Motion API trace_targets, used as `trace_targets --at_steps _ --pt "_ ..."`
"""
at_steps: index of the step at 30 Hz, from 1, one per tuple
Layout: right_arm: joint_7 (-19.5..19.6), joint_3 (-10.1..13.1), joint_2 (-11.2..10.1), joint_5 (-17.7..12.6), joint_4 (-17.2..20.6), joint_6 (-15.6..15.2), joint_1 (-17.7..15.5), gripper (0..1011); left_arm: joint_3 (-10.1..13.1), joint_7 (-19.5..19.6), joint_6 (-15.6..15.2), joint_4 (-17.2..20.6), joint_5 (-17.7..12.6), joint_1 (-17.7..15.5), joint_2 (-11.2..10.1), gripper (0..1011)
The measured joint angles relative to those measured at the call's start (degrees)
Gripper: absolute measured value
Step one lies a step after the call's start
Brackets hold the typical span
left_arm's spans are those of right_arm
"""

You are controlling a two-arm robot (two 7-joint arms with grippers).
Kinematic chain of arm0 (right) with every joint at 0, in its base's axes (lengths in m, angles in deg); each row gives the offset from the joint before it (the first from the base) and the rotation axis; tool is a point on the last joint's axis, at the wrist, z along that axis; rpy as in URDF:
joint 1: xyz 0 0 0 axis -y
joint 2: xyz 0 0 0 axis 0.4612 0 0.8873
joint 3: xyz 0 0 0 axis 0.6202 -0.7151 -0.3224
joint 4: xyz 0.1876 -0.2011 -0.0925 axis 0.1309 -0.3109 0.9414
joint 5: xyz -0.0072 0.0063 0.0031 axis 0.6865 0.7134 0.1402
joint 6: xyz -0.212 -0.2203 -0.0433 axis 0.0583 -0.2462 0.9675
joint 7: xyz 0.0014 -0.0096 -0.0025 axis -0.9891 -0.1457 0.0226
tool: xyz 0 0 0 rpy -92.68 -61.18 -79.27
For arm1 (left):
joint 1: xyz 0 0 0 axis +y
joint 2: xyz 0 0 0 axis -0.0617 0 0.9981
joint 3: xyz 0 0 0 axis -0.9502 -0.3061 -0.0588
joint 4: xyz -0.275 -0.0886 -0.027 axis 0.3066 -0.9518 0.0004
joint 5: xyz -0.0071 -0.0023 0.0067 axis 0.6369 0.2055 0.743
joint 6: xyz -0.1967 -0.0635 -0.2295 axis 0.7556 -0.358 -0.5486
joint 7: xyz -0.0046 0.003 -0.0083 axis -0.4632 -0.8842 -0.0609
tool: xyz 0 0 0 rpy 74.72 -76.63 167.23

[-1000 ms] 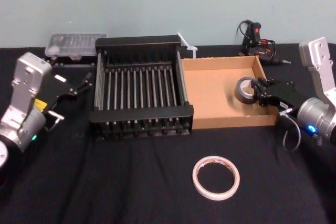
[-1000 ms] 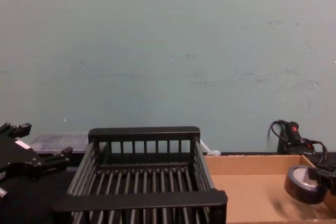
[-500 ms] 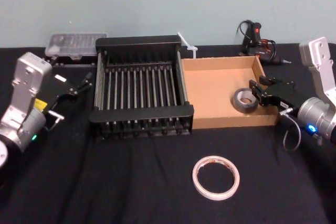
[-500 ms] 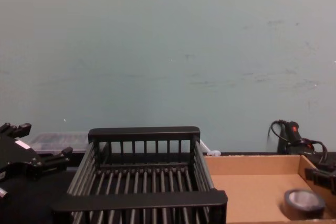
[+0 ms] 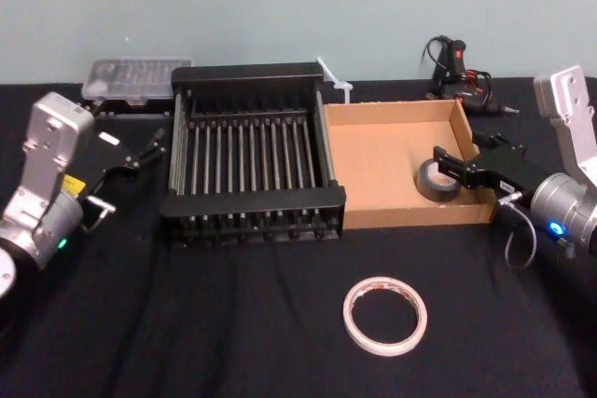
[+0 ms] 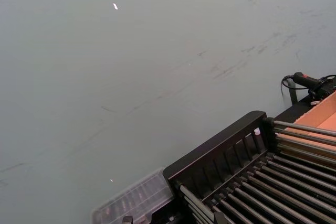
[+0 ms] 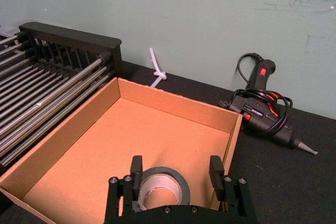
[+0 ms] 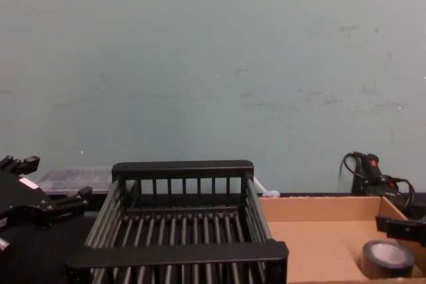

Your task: Pick up the white tape and place it into the black box , Pick up the silver tape and place it into the brown box.

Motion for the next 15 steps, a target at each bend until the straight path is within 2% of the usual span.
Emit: trace_targets --at_steps 9,15 --pt "0.0 0.0 0.0 0.0 0.0 0.0 0.0 1002 0.0 0.0 0.0 0.0 0.0 0.0 0.0 1001" --pt "0.0 0.0 0.0 0.0 0.0 0.0 0.0 1002 0.0 0.0 0.0 0.0 0.0 0.0 0.0 1001"
